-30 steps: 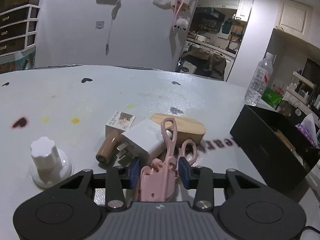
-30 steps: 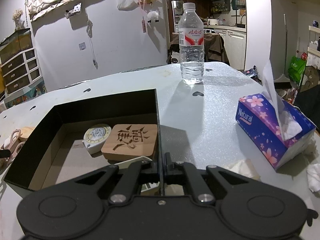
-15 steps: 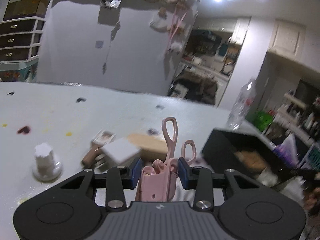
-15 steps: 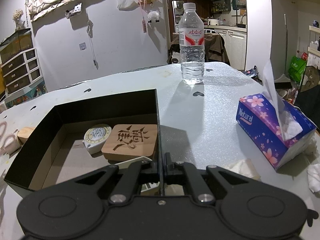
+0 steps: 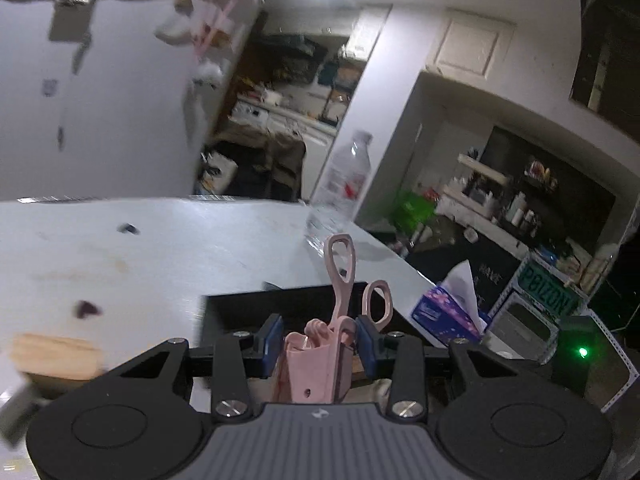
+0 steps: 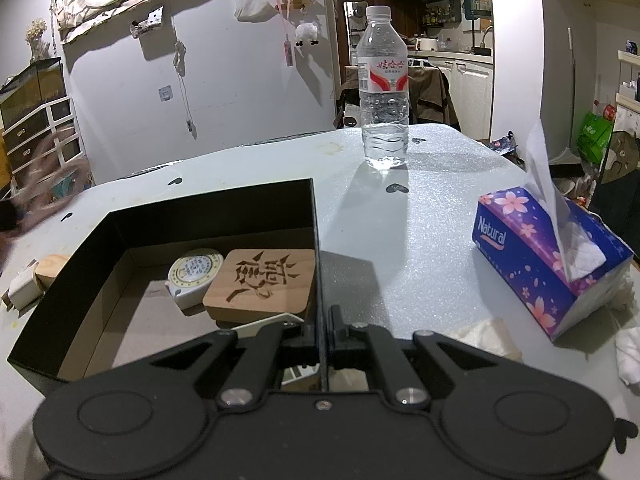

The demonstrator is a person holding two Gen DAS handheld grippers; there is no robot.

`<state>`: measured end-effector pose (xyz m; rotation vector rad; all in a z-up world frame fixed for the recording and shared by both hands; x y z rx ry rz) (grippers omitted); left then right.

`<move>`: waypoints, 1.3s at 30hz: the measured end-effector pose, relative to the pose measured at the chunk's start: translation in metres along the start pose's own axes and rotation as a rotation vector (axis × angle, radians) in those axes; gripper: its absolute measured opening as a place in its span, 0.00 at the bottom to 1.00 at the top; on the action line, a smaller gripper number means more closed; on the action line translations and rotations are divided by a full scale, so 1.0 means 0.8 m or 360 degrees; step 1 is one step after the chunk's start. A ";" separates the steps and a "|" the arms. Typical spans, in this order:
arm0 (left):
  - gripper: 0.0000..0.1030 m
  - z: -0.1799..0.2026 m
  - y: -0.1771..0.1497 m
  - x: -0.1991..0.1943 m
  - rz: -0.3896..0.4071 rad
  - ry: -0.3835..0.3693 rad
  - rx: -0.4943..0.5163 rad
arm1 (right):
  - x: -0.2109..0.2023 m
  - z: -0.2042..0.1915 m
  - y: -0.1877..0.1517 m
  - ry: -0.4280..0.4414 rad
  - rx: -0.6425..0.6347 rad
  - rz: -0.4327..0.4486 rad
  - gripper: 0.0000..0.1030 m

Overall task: Organize rigid objects
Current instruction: 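Carry the pink scissors with the left gripper into the box and release, then move the left gripper back over the white knob on its round base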

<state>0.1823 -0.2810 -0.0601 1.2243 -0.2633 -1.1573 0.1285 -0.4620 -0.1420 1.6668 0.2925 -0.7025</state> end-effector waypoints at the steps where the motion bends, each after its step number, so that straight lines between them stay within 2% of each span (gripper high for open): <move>1: 0.39 0.006 -0.003 0.013 -0.0024 -0.0019 -0.0019 | 0.000 0.000 0.000 0.0002 0.0003 0.0001 0.04; 6: 0.39 0.030 -0.022 0.071 -0.0134 -0.0112 -0.0143 | 0.000 -0.001 0.001 0.0009 0.0010 0.0005 0.04; 11: 0.39 0.035 -0.041 0.099 -0.0249 -0.0066 -0.0054 | 0.001 -0.001 0.000 0.0023 0.0019 0.0010 0.04; 18: 0.39 0.022 -0.052 0.106 -0.0278 0.0025 -0.0025 | 0.001 0.000 0.000 0.0037 0.0037 0.0019 0.05; 24: 0.43 0.031 -0.065 0.113 -0.0357 -0.0019 -0.0011 | 0.000 0.000 -0.001 0.0041 0.0039 0.0022 0.05; 29: 0.45 0.029 -0.074 0.116 -0.0405 -0.0003 -0.0017 | 0.001 0.000 -0.001 0.0043 0.0039 0.0023 0.05; 31: 0.56 0.029 -0.073 0.114 -0.0396 0.0000 -0.0012 | 0.001 0.000 -0.001 0.0045 0.0041 0.0023 0.05; 33: 0.62 0.029 -0.071 0.112 -0.0384 0.0015 0.0008 | 0.001 0.000 -0.001 0.0045 0.0041 0.0023 0.05; 39: 0.73 0.035 -0.060 0.101 -0.0343 0.0032 0.0090 | 0.001 0.000 -0.001 0.0046 0.0041 0.0023 0.05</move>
Point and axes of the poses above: each gripper's, at about its wrist camera, not at the fingertips, and x roughly the way its jaws point, z to its right, y to its top, the point moved 10 cm from there along x, roughly the way its jaws point, and after that the axes turned 5 degrees about -y, right-handed, at the moved point
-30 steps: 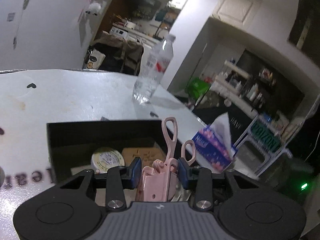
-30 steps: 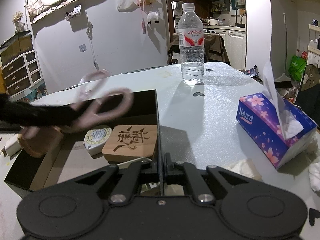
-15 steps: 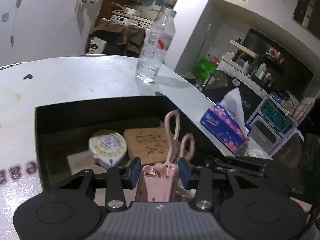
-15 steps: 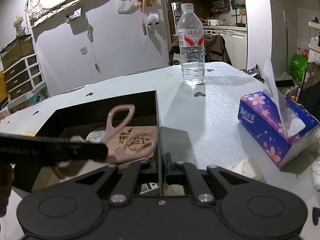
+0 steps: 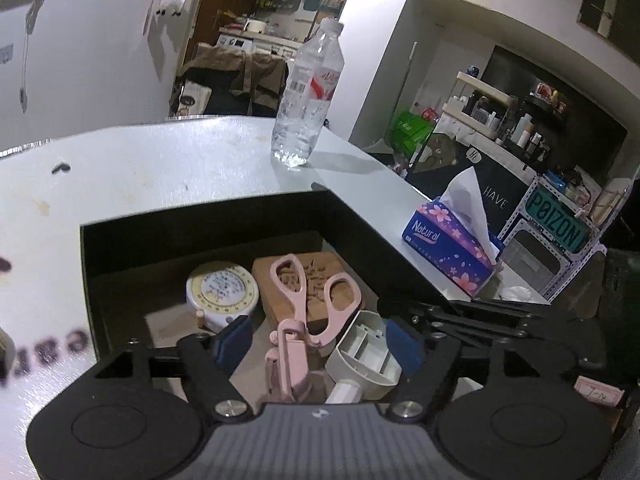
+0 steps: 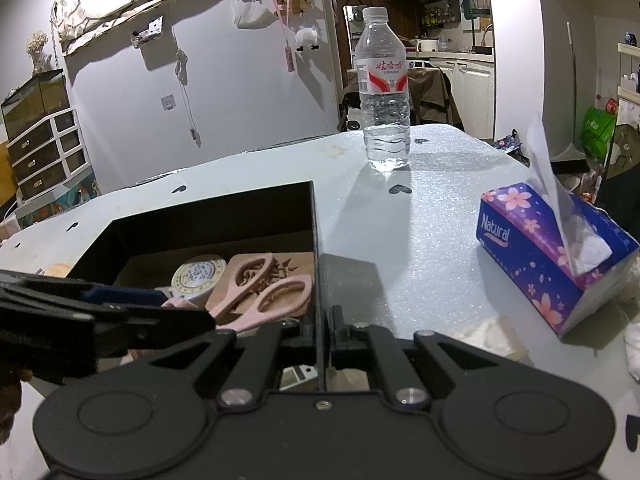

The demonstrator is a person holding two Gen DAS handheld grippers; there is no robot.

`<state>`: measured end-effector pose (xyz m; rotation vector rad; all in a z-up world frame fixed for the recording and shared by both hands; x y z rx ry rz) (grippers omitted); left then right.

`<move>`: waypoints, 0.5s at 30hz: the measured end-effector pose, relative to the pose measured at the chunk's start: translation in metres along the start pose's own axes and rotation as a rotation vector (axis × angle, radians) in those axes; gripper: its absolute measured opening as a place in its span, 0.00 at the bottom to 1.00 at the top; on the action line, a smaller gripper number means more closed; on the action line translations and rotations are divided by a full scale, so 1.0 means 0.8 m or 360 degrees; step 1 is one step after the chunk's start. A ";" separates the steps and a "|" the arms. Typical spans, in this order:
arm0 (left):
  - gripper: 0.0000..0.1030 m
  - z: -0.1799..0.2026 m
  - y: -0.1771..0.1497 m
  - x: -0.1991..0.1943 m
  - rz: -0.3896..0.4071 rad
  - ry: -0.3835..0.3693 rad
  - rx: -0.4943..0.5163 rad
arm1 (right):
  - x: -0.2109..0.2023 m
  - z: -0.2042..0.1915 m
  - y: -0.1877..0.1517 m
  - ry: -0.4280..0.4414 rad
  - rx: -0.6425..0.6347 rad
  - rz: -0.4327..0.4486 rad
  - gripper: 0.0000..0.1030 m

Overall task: Organize rigid objects
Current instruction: 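Move the left gripper back over the white knob on its round base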

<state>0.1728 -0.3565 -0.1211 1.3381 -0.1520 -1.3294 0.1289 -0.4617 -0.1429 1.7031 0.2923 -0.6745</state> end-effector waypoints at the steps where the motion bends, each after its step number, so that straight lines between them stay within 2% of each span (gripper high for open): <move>1: 0.74 0.001 0.000 -0.002 0.0006 0.0004 0.0016 | 0.000 0.000 0.000 0.0000 0.0000 0.0000 0.05; 15: 0.99 0.020 0.011 -0.037 0.0063 0.0061 0.0169 | 0.000 0.000 0.000 0.0000 -0.0001 0.0000 0.05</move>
Point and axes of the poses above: each gripper's, at about its wrist camera, not at the fingertips, and x roughly the way its jaws point, z to its right, y to its top, the point moved 10 cm from there along x, roughly the way its jaws point, and after that the axes turned 5 degrees about -y, right-handed, at the moved point
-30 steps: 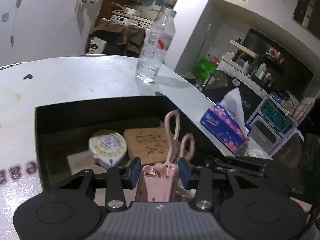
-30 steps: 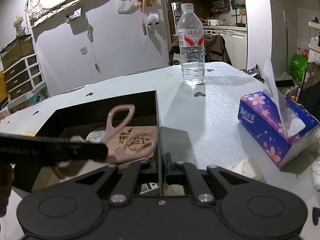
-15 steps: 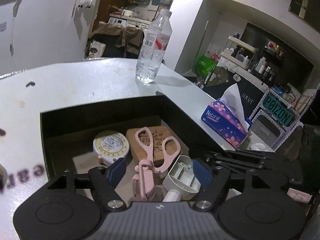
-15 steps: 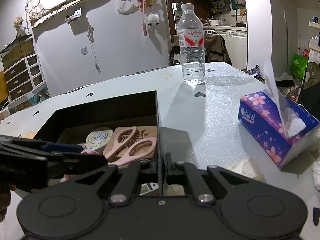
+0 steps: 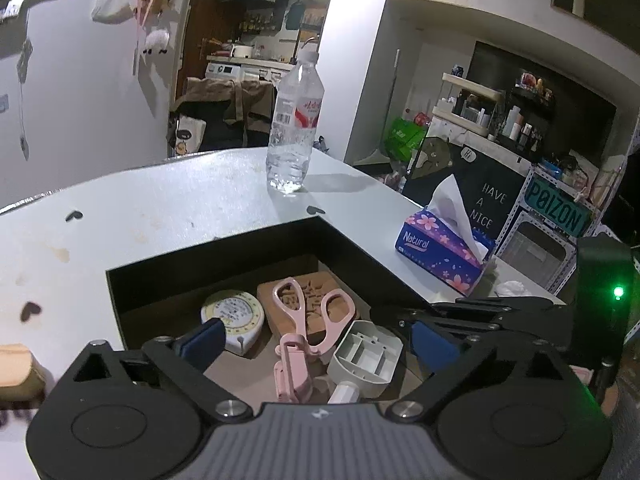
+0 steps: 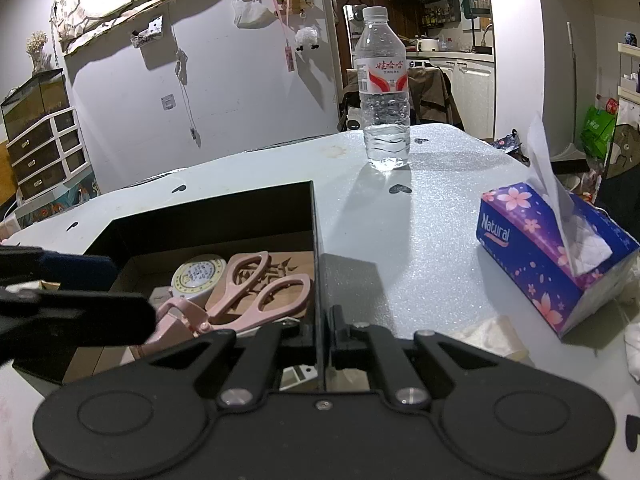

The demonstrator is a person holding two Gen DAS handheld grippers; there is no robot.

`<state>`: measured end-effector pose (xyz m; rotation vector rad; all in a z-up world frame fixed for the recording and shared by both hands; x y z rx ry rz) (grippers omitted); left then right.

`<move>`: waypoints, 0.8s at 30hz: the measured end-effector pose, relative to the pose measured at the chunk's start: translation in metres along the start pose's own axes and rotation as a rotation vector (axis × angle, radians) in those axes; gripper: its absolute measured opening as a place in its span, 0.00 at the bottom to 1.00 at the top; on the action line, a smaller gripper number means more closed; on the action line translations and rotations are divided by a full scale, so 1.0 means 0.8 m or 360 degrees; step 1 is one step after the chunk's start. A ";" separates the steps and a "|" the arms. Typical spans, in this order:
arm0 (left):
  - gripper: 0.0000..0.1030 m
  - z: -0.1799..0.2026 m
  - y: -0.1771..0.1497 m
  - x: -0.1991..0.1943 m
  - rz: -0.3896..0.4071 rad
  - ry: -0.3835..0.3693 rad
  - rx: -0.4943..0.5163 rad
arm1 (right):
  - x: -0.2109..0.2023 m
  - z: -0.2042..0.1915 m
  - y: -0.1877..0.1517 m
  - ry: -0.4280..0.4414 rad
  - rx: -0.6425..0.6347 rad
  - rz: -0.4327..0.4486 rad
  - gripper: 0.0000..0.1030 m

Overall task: Organize rigid objects
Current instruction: 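Move the left gripper back over the white knob on its round base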

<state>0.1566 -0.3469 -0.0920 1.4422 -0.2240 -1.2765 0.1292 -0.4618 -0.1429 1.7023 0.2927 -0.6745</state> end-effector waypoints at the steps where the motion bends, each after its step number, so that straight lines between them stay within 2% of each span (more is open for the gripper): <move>1: 1.00 0.001 0.001 -0.003 0.0005 0.0003 0.0010 | 0.000 0.000 0.000 0.0000 -0.0001 0.0000 0.05; 8: 1.00 0.001 0.002 -0.032 0.0059 0.0045 0.0068 | 0.000 0.000 0.000 0.0000 0.0000 0.0000 0.05; 14: 1.00 -0.024 -0.007 -0.066 0.0120 0.0174 0.0055 | 0.000 -0.001 0.000 0.0000 -0.0002 0.0001 0.05; 24: 1.00 -0.124 -0.042 -0.141 0.0188 0.0563 -0.0164 | 0.000 0.000 0.000 0.0000 -0.0005 0.0000 0.05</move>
Point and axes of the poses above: each gripper's, at about its wrist camera, not at the fingertips, and x roughly the way its jaws point, z to its right, y to its top, the point moved 10 cm from there along x, roughly the way its jaws point, and after that the axes turned 5 degrees about -y, right-handed, at the moved point
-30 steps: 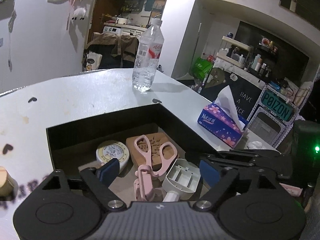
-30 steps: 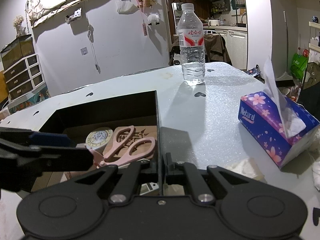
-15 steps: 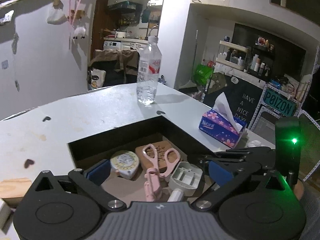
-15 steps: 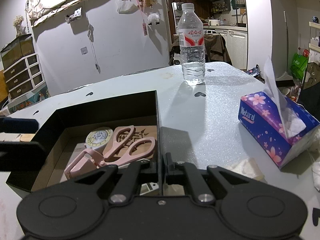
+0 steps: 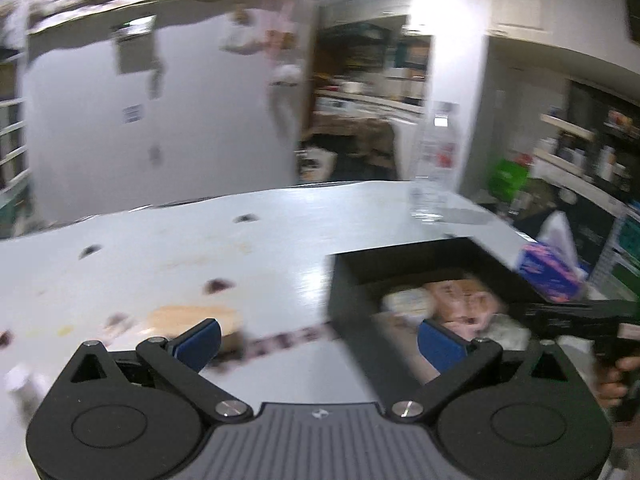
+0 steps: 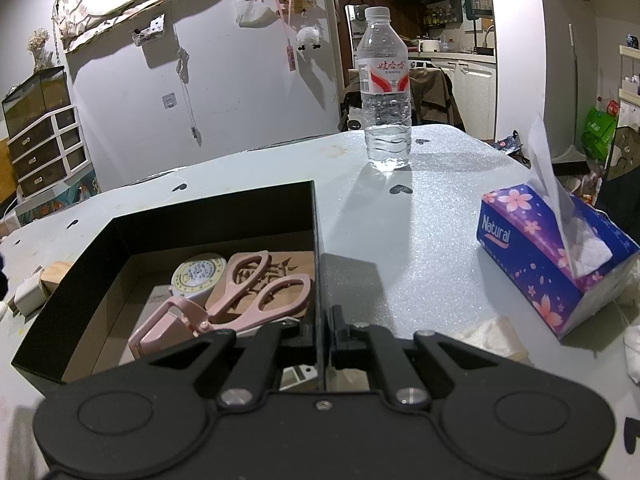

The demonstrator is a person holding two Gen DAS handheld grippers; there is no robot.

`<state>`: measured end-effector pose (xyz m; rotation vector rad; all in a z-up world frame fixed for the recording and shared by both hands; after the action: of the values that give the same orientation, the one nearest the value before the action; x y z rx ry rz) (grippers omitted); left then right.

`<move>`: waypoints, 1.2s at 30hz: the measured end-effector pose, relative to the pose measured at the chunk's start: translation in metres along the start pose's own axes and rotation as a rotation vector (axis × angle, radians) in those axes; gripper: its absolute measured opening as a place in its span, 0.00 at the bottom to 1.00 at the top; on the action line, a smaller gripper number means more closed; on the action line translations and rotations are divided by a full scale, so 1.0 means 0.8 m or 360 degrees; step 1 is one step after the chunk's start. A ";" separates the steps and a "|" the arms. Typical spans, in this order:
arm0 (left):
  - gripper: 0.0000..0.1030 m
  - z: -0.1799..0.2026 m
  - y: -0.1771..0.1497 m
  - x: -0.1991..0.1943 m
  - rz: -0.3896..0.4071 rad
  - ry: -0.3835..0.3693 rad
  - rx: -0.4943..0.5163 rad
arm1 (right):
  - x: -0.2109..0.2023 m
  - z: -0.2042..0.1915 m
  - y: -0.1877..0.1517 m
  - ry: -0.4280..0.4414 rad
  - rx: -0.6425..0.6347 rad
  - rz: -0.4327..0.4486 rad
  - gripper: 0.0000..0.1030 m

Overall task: Organize rigid objects
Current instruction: 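Move the left gripper back over the white knob on its round base, then close the left gripper on the white knob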

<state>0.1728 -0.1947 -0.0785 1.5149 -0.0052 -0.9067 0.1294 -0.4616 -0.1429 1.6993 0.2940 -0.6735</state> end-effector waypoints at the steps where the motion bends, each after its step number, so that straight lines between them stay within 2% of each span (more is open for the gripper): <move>1: 1.00 -0.016 -0.003 -0.005 0.0000 0.0054 -0.0028 | 0.000 0.000 0.000 0.0000 -0.0001 0.0000 0.05; 4: 1.00 -0.064 -0.015 -0.019 0.0002 0.0231 -0.0113 | 0.000 0.000 0.000 0.0000 0.0000 0.0001 0.05; 8: 1.00 -0.117 -0.035 -0.038 -0.0016 0.0388 -0.0230 | 0.000 0.000 0.000 0.0000 -0.0002 0.0000 0.05; 14: 0.98 -0.175 -0.057 -0.064 -0.0022 0.0624 -0.0260 | 0.000 0.000 0.000 -0.0001 -0.0003 -0.0001 0.05; 20: 0.77 -0.214 -0.063 -0.072 -0.0006 0.0743 -0.0362 | 0.001 0.000 0.000 -0.0007 -0.0012 -0.0002 0.05; 25: 0.54 -0.236 -0.061 -0.072 0.0020 0.0827 -0.0380 | 0.001 0.000 0.000 -0.0007 -0.0012 -0.0002 0.05; 29: 0.46 -0.252 -0.058 -0.063 0.0026 0.0868 -0.0385 | 0.001 0.000 0.000 -0.0007 -0.0012 -0.0002 0.05; 32: 0.30 -0.260 -0.059 -0.056 0.0012 0.0901 -0.0372 | 0.001 0.000 0.000 -0.0008 -0.0012 -0.0002 0.05; 36: 0.29 -0.262 -0.058 -0.055 0.0036 0.0905 -0.0390 | 0.001 0.000 0.000 -0.0008 -0.0011 -0.0002 0.05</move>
<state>0.2303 0.0127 -0.1197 1.4890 0.4828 -0.4154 0.1300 -0.4613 -0.1431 1.6905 0.2933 -0.6768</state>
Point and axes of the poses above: each gripper's, at about its wrist camera, not at the fingertips, and x roughly the way its jaws point, z to its right, y to its top, the point moved 10 cm from there along x, roughly the way its jaws point, and after that the axes turned 5 degrees about -y, right-handed, at the moved point
